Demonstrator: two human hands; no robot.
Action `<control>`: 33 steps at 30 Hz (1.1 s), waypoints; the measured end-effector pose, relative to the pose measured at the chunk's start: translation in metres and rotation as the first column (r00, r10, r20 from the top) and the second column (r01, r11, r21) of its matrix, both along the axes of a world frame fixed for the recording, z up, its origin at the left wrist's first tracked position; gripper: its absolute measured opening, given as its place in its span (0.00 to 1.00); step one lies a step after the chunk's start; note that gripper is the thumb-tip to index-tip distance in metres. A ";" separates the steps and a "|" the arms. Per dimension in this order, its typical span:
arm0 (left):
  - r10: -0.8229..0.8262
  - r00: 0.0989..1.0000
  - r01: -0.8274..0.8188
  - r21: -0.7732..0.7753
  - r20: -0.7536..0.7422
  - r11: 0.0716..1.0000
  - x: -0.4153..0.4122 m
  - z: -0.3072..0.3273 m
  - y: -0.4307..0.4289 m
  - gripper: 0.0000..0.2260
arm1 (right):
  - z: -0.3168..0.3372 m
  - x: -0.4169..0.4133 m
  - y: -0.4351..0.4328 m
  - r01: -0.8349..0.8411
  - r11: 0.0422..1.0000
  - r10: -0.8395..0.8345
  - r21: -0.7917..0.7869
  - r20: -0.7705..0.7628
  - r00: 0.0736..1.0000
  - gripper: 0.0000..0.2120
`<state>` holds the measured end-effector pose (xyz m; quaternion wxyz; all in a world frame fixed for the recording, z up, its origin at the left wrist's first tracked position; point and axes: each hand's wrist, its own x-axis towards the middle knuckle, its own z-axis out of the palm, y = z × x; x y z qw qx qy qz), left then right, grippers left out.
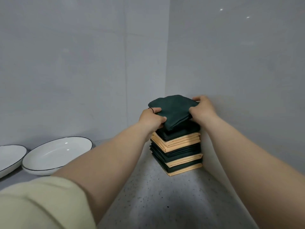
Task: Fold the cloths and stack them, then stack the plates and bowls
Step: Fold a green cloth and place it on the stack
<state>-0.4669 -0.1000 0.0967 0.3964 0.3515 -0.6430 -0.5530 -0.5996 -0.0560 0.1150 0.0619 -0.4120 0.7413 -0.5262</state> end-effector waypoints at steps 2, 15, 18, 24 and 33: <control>0.001 0.996 0.004 -0.061 0.088 0.998 -0.005 -0.003 -0.005 0.22 | -0.003 -0.004 -0.004 0.049 0.995 -0.034 0.091 -0.160 0.986 0.21; 0.027 0.959 0.009 -0.126 0.280 0.992 -0.015 -0.034 -0.036 0.18 | -0.035 -0.011 -0.020 0.201 0.929 0.060 0.309 -0.665 0.745 0.18; 0.046 0.950 -0.008 -0.124 0.307 0.992 -0.015 -0.038 -0.040 0.17 | -0.032 -0.008 -0.023 0.165 0.943 0.126 0.288 -0.769 0.627 0.21; 0.065 0.949 -0.027 -0.123 0.308 0.992 -0.011 -0.042 -0.040 0.15 | -0.032 -0.006 -0.040 -0.094 0.826 0.390 0.556 -0.444 0.807 0.19; 0.020 0.959 0.024 -0.149 0.284 0.988 -0.010 -0.054 -0.029 0.17 | -0.042 -0.002 -0.030 0.014 0.756 0.393 0.655 -0.470 0.790 0.21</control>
